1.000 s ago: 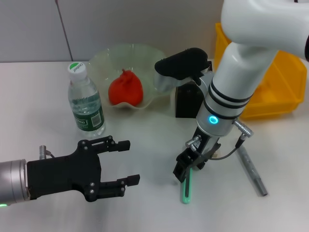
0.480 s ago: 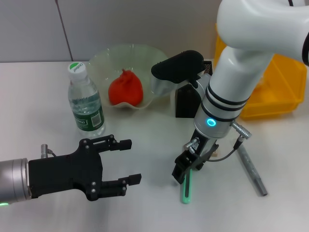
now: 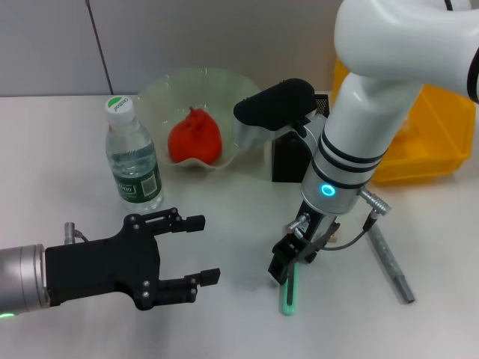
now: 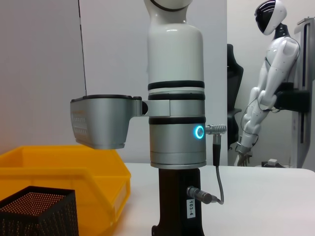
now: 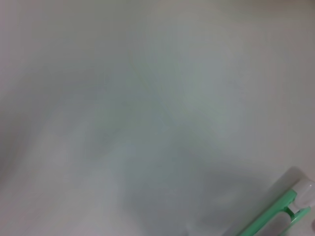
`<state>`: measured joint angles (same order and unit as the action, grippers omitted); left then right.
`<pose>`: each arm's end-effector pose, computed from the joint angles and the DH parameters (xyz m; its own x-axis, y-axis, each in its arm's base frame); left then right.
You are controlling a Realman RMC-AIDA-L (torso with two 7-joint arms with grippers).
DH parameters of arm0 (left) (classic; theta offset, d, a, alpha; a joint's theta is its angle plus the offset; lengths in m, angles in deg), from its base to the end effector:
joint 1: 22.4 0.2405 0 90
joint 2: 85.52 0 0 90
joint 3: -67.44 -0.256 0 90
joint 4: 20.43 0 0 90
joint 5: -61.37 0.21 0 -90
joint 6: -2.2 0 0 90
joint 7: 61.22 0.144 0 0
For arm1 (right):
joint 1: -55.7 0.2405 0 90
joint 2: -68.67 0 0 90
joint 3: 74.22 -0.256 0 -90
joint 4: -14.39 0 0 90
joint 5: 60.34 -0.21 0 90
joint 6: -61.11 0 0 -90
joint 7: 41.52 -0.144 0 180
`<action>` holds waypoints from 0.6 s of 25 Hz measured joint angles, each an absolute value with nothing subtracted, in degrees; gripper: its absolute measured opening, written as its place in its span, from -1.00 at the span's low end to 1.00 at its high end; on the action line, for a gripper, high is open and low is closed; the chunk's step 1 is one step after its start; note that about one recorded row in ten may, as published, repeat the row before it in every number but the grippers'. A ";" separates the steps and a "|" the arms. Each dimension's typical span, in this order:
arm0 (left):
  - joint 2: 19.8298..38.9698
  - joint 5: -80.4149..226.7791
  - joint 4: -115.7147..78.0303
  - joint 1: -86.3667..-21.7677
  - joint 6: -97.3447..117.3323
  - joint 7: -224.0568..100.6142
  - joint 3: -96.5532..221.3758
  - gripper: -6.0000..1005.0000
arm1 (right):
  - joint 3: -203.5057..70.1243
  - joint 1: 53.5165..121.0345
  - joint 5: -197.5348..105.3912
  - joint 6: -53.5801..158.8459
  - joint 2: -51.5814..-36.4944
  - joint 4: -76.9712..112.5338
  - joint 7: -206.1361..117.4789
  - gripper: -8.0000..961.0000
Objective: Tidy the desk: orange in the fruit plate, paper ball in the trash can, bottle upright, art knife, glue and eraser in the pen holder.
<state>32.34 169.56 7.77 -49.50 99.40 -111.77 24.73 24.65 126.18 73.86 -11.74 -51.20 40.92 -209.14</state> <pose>-0.2673 0.2880 -0.0160 0.8226 -0.0021 0.5686 0.1361 -0.9702 -0.2005 0.1244 0.3850 -0.1090 0.5053 -0.7717 0.3863 -0.6261 -0.6359 -0.4513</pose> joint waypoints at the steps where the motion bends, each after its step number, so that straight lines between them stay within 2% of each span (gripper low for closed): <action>1: 32.34 169.56 7.78 -49.53 99.40 -111.77 24.73 0.50 | 24.66 126.18 73.86 -11.74 -51.20 40.92 -209.06 0.32; 7: 32.36 169.56 7.78 -49.56 99.40 -111.75 24.73 0.50 | 24.66 126.15 73.86 -11.74 -51.20 40.92 -208.70 0.32; 15: 32.44 169.56 7.78 -49.55 99.34 -111.75 24.73 0.50 | 24.66 125.84 73.86 -11.75 -51.20 40.93 -208.50 0.21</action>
